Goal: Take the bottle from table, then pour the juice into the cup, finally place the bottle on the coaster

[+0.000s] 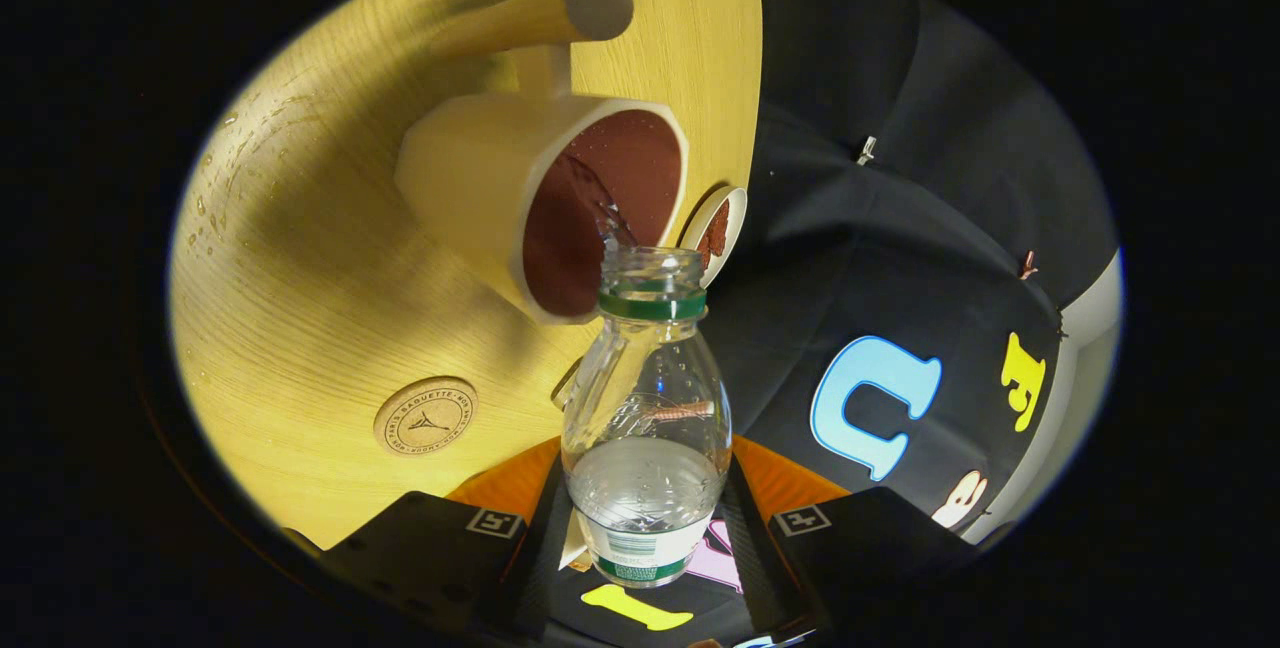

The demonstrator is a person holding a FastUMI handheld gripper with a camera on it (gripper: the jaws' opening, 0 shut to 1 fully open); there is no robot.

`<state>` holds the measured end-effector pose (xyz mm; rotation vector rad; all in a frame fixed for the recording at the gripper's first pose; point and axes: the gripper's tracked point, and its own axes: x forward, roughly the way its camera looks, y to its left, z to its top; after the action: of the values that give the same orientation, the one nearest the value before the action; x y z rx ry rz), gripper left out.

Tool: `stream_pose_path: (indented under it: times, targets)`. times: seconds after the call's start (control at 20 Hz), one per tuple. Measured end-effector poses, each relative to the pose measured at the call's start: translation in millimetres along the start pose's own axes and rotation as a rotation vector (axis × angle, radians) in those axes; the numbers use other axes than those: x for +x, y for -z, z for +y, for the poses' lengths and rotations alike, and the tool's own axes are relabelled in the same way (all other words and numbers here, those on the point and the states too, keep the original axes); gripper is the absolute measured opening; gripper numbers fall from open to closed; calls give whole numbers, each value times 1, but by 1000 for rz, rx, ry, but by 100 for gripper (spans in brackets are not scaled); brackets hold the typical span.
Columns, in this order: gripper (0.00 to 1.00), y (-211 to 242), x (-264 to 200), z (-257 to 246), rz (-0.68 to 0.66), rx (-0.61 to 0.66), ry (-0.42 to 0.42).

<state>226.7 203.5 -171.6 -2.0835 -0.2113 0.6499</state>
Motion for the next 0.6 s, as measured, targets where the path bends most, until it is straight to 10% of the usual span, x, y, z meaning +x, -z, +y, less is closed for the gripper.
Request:
stream_pose_path:
  times: [0.6]
  targets:
    - [75,5,6,-11,-10,-130,-11]
